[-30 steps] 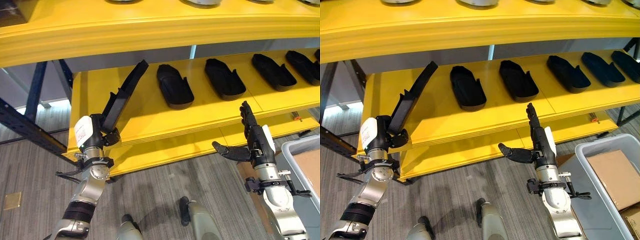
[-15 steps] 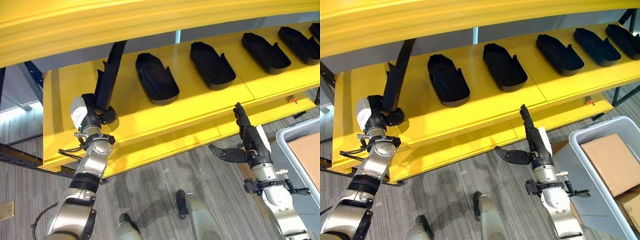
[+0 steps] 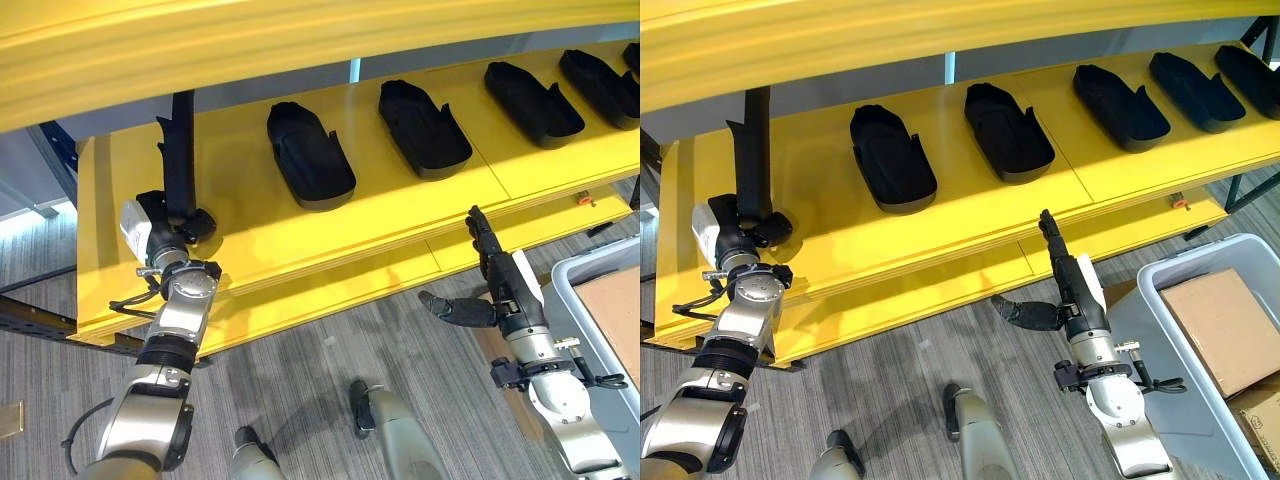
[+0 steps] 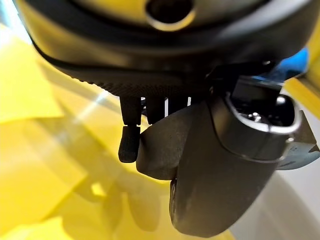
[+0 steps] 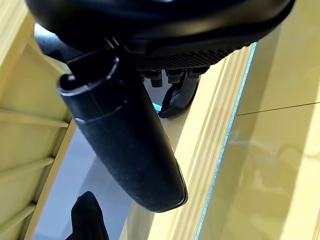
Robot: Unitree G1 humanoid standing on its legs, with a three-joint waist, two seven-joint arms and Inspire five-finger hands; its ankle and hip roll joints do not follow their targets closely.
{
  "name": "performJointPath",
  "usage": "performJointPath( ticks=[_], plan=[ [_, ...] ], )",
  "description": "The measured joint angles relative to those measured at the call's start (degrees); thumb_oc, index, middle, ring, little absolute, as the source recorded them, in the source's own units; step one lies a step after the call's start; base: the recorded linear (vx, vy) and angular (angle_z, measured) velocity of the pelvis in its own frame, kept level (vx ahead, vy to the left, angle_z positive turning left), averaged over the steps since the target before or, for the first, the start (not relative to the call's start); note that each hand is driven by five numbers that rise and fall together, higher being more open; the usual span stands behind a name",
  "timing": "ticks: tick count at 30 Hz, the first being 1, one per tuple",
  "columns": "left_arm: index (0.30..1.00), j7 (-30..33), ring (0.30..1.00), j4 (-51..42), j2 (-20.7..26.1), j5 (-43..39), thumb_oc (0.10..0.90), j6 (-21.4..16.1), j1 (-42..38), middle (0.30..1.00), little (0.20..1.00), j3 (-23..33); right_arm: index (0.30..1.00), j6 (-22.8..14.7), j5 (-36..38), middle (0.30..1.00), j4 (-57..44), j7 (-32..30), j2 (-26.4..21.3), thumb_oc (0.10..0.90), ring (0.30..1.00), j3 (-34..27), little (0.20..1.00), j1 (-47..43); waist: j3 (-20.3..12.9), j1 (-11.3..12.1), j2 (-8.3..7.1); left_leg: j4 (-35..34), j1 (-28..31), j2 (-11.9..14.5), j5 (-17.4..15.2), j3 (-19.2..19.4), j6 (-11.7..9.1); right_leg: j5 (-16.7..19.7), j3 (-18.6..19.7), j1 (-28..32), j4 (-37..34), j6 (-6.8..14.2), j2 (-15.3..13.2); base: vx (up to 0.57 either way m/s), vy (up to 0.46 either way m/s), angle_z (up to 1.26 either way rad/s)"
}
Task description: Move parts from the plastic box to the shelf.
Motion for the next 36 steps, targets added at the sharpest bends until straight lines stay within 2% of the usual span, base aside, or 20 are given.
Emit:
performJointPath(
  ticks=[6, 12, 18, 20, 23, 27, 36],
  plan=[
    [0.3, -1.57, 0.3, 5.3, 1.17, -4.46, 0.4, 0.72, -4.44, 0.3, 0.3, -0.14, 1.0, 0.01, 0.0, 1.0, -0.7, 0.15, -0.18, 0.9, 1.0, 0.11, 1.0, 0.04, 1.37, 0.18, 0.72, -0.62, 0.86, -0.04, 0.67, -0.08, -1.08, 0.03, -0.34, 0.72, -0.05, -0.07, -0.03, 0.0, -0.003, 0.01],
    [0.3, -7.42, 0.3, 11.27, 6.63, -4.21, 0.4, 3.36, -9.03, 0.3, 0.3, -3.52, 1.0, 0.07, -0.02, 1.0, -2.4, 1.18, -1.55, 0.9, 1.0, 0.1, 1.0, -0.04, 2.01, 0.13, 1.15, -1.31, 1.97, 0.0, 0.98, -0.19, -1.59, 0.03, -0.57, 1.69, -0.08, -0.57, 0.04, 0.0, 0.0, 0.0],
    [0.3, -13.12, 0.3, 15.7, 11.51, -2.41, 0.4, 5.78, -14.13, 0.3, 0.3, -5.92, 1.0, 0.14, 0.0, 1.0, -2.41, 2.8, -1.86, 0.9, 1.0, 0.01, 1.0, 0.11, 2.38, 1.06, 1.34, -1.38, 2.01, 0.0, 1.17, -0.34, -1.83, 0.04, -0.78, 1.83, -0.03, -0.66, 0.0, 0.0, -0.004, 0.01],
    [0.3, -15.81, 0.3, 19.61, 13.43, -0.7, 0.4, 6.51, -18.48, 0.3, 0.3, -9.25, 1.0, 0.19, 0.0, 1.0, -2.42, 4.24, -1.86, 0.9, 1.0, 0.0, 1.0, 0.1, 2.84, 1.47, 1.55, -1.43, 2.08, 0.0, 1.36, -1.01, -2.13, -0.23, -1.22, 2.27, -0.01, -0.47, -0.03, 0.0, -0.016, 0.09],
    [0.3, -17.62, 0.3, 20.38, 15.16, 0.81, 0.4, 6.56, -19.53, 0.3, 0.3, -9.48, 1.0, 0.2, 0.0, 1.0, -2.42, 4.72, -1.87, 0.9, 1.0, -0.02, 1.0, 0.05, 2.88, 1.47, 1.57, -1.46, 2.03, 0.0, 1.46, -1.31, -2.19, -0.34, -1.44, 2.36, 0.07, -0.53, -0.02, 0.0, -0.009, 0.03],
    [0.3, -22.23, 0.3, 26.59, 17.57, 3.08, 0.4, 6.8, -23.4, 0.3, 0.3, -13.4, 1.0, 0.23, 1.89, 1.0, -2.46, 6.13, -1.86, 0.9, 1.0, -0.03, 1.0, -0.06, 2.95, 1.46, 1.53, -1.44, 2.04, 0.02, 1.47, -1.32, -2.19, -0.51, -1.43, 2.29, 0.2, -0.36, -0.01, 0.0, 0.0, 0.0],
    [0.3, -29.52, 0.3, 30.63, 18.2, 4.77, 0.4, 7.04, -25.31, 0.3, 0.3, -14.93, 1.0, 0.31, 2.78, 1.0, -2.46, 7.29, -1.82, 0.9, 1.0, -0.1, 1.0, -0.12, 3.8, 1.64, 1.39, -1.63, 2.6, 0.0, 1.49, -1.37, -2.21, -0.65, -1.44, 2.67, 0.71, -1.0, -0.06, 0.0, 0.0, 0.0]
  ],
)
